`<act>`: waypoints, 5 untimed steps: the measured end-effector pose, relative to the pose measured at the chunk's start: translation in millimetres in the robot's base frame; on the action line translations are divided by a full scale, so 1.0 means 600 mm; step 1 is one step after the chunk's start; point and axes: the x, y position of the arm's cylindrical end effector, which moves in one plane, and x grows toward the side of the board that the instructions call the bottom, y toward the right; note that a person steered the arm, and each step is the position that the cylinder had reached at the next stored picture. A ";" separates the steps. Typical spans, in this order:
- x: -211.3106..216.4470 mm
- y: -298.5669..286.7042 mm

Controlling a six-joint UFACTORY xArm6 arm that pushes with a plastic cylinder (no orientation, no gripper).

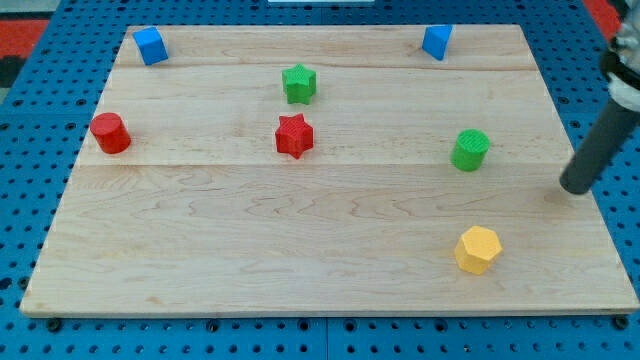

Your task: Move the yellow hexagon diagonally to the bottom right of the red circle

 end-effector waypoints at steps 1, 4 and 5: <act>0.069 0.000; 0.147 -0.088; 0.097 -0.242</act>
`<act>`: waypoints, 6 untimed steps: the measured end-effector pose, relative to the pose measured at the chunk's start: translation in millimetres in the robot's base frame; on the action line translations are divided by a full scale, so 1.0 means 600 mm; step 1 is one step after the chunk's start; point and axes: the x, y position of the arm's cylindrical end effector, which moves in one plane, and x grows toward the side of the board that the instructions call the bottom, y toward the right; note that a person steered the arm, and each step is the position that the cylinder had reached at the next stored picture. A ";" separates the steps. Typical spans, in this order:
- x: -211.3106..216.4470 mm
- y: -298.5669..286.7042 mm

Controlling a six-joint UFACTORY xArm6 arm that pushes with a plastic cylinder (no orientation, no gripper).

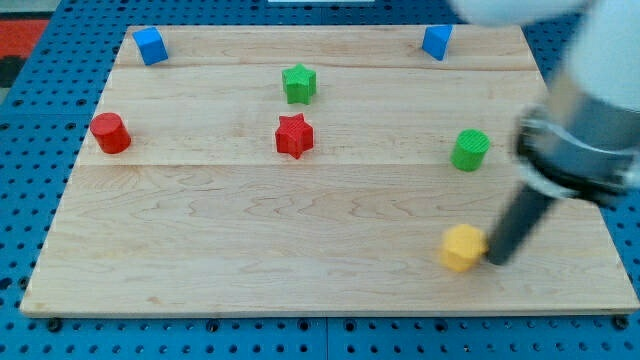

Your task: Move the yellow hexagon diagonally to the bottom right of the red circle

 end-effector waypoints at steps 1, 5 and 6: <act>-0.025 -0.114; -0.014 -0.315; -0.030 -0.263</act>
